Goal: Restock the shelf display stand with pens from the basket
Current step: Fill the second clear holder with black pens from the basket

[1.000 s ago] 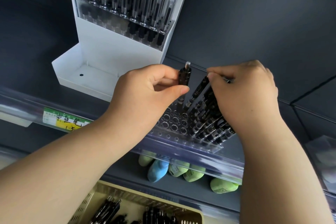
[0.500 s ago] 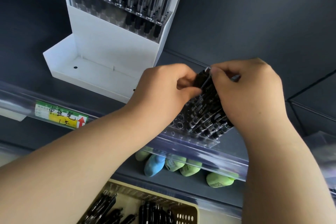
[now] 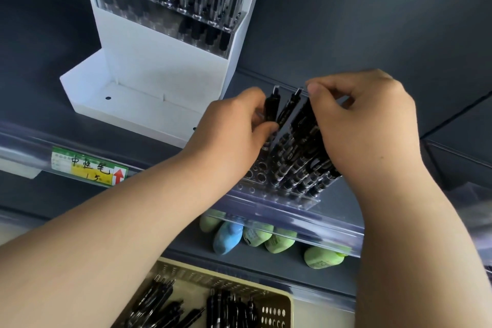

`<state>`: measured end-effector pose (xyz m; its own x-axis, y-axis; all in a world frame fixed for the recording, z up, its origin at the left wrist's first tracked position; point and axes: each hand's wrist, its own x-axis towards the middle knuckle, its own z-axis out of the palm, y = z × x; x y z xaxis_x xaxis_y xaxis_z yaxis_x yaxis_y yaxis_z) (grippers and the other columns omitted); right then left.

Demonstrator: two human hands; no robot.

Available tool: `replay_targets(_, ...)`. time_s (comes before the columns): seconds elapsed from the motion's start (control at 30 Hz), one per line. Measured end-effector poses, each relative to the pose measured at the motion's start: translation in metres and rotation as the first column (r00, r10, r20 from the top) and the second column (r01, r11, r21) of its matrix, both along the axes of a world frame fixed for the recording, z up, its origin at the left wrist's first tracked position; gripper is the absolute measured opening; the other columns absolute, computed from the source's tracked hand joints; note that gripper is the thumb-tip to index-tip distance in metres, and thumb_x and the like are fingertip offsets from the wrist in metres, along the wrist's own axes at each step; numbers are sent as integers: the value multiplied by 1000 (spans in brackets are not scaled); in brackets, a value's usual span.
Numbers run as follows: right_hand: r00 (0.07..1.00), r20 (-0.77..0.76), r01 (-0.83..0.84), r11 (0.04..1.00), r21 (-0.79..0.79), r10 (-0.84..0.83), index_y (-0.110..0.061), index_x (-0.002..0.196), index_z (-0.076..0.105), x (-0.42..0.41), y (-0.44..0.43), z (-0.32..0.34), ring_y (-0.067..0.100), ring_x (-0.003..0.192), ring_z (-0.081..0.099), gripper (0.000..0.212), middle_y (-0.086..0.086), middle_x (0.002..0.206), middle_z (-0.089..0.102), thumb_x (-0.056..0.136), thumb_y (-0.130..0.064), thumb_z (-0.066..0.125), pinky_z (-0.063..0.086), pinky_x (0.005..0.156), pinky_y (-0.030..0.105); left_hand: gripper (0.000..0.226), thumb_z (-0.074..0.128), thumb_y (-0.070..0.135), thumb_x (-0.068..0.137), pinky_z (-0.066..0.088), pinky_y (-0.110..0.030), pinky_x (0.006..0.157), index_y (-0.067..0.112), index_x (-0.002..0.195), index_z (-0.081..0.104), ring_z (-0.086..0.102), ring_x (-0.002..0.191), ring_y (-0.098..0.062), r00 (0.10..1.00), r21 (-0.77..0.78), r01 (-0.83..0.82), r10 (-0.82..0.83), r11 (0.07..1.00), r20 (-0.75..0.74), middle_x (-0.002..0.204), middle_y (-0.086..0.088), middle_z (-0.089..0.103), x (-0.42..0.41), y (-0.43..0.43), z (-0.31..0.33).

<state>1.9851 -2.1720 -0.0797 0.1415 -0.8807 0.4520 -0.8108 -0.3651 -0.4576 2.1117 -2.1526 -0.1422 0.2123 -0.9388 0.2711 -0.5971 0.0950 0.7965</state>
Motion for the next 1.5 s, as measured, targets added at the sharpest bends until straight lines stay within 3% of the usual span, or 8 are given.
replay_targets(0.23, 999, -34, -4, 1000, -24, 3, -22, 80, 71, 1, -1, -7, 29, 94, 56, 20, 0, 89, 66, 87, -31, 55, 46, 85, 44, 16, 59, 22, 89, 50, -41, 71, 16, 104, 58, 59, 80, -28, 981, -43, 92, -83, 995, 174, 86, -6, 65, -12, 2, 3)
replay_targets(0.47, 998, -54, -18, 998, -68, 15, -16, 82, 71, -1, -3, -7, 28, 92, 56, 21, 1, 87, 67, 87, -30, 55, 46, 84, 44, 14, 66, 29, 84, 52, -37, 73, 18, 91, 62, 62, 78, -22, 989, -7, 45, -43, 999, 144, 82, -2, 67, -10, -1, 4)
replay_targets(0.73, 996, -56, -78, 977, -198, 68, -23, 84, 73, 10, 5, -3, 28, 94, 56, 21, 1, 90, 66, 87, -27, 53, 46, 83, 42, 21, 60, 30, 88, 51, -36, 81, 20, 106, 63, 61, 87, -18, 964, -28, 43, -35, 999, 265, 94, 0, 67, 8, 10, 4)
replay_targets(1.03, 945, -133, -327, 840, -432, 299, -8, 87, 73, 8, 65, -53, 30, 74, 53, 15, 8, 82, 61, 87, -14, 59, 42, 65, 43, 5, 60, 12, 83, 48, -33, 61, 9, 82, 64, 59, 72, -32, 792, -215, 254, -75, 943, 606, 73, -8, 62, 36, 72, -11)
replay_targets(1.17, 888, -208, -451, 865, -219, 410, -7, 87, 72, -2, 99, -103, 29, 71, 55, 17, 7, 82, 60, 85, -14, 57, 47, 62, 39, 24, 48, 20, 83, 54, -39, 65, 11, 87, 70, 63, 76, -28, 722, -148, 262, -92, 954, 685, 80, -4, 68, 46, 104, -24)
replay_targets(1.3, 959, -141, -215, 958, 192, 244, -12, 91, 74, -14, 139, -171, 31, 80, 62, 24, 8, 89, 62, 86, -18, 51, 53, 69, 39, 19, 66, 8, 80, 54, -37, 73, 15, 96, 71, 64, 82, -27, 680, 49, 210, -182, 976, 711, 87, -3, 71, 52, 142, -65)
replay_targets(1.4, 985, -158, 60, 732, 678, 67, -20, 114, 66, -26, 190, -226, 23, 106, 57, 29, 2, 117, 53, 92, -18, 46, 44, 93, 27, 28, 45, 16, 92, 45, -34, 86, 25, 113, 62, 57, 101, -22, 680, 400, 82, -345, 913, 647, 108, 3, 64, 51, 174, -110)
replay_targets(1.5, 996, -78, 35, 639, 768, 40, -23, 119, 63, -17, 221, -242, 17, 110, 55, 32, -2, 125, 51, 93, -15, 47, 38, 99, 20, 30, 41, 16, 93, 46, -33, 87, 25, 115, 58, 55, 107, -23, 648, 587, 68, -483, 807, 589, 115, 1, 59, 40, 203, -139)
